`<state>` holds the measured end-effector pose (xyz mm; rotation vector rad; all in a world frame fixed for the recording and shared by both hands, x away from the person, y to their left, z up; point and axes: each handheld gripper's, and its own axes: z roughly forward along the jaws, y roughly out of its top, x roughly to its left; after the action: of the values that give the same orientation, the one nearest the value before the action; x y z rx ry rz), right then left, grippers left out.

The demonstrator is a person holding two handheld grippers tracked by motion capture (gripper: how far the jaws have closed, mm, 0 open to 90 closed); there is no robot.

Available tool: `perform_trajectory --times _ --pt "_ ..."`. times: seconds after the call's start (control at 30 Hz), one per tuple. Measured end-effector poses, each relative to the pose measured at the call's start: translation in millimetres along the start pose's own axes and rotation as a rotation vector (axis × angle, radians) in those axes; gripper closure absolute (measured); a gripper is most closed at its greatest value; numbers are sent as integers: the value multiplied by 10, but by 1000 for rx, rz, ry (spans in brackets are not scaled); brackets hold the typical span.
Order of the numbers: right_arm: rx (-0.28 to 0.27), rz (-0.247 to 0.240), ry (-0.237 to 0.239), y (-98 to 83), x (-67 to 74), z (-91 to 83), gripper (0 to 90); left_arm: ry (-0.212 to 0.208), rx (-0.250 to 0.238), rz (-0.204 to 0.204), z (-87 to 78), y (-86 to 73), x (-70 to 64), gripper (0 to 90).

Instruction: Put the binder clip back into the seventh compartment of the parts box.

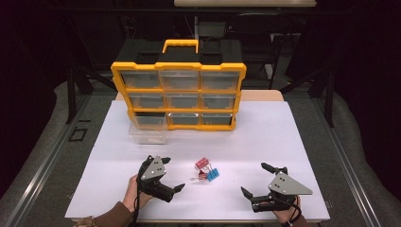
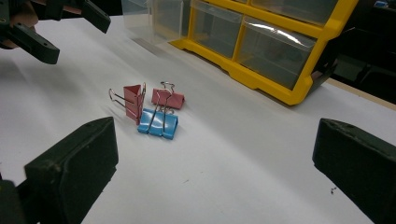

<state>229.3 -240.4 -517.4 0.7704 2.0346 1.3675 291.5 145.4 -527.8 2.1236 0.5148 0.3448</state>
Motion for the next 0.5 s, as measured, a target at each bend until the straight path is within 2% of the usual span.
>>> perform_trajectory --times 0.5 --pt "8 3 1 -4 -5 7 0 -41 42 10 195 89 -37 0"
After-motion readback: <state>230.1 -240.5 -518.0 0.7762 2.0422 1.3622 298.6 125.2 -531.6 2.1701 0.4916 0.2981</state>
